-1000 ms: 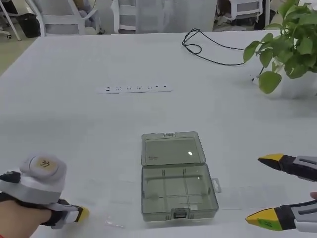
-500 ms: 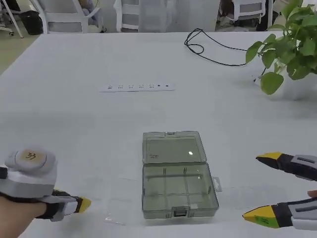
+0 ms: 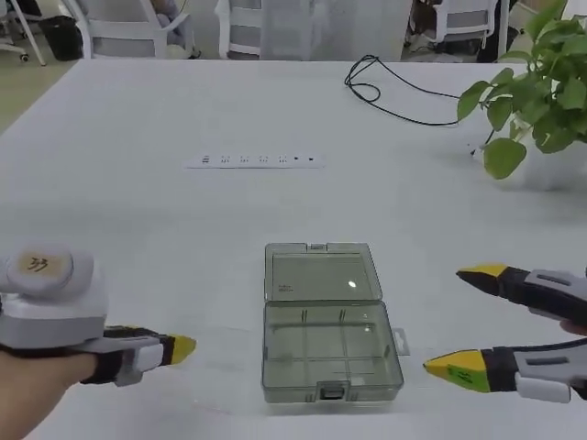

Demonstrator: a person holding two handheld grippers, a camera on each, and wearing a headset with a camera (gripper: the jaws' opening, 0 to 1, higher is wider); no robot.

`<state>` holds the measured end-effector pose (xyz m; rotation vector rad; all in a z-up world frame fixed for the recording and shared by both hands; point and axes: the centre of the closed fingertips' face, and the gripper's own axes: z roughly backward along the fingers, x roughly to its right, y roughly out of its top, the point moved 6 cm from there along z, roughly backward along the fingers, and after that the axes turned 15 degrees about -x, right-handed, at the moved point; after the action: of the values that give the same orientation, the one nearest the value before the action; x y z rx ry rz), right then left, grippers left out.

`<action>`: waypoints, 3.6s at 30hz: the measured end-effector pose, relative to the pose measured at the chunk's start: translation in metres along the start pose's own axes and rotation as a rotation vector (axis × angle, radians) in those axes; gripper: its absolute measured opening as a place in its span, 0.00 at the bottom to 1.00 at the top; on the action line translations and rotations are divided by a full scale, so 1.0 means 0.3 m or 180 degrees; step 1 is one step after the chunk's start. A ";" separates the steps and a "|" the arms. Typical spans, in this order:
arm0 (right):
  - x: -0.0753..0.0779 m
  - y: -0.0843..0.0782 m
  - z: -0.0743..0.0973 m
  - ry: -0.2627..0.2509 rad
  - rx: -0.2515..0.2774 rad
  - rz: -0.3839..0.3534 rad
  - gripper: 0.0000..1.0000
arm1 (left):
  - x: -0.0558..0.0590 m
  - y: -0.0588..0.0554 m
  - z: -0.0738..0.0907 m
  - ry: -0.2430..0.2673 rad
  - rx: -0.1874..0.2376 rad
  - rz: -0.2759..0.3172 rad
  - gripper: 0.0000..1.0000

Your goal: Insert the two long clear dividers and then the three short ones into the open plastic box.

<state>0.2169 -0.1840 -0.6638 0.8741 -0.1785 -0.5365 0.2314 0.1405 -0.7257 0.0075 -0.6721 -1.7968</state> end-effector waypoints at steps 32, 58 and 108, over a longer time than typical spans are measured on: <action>-0.084 0.219 -0.085 0.0130 0.0432 -0.1015 0.52 | 0.328 0.112 0.012 -0.0852 0.0634 -0.0179 0.30; -0.137 0.205 -0.188 0.0175 0.0188 -0.1453 0.16 | 0.446 0.113 0.001 -0.0954 0.0765 -0.0613 0.30; -0.076 0.205 -0.136 -0.0003 0.0012 -0.1829 0.07 | 0.336 0.057 -0.004 -0.0840 0.0725 -0.1686 0.81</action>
<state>0.2350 -0.1125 -0.6411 0.9281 0.0779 -1.0708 0.2126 0.0481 -0.6864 0.1125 -1.1422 -2.2378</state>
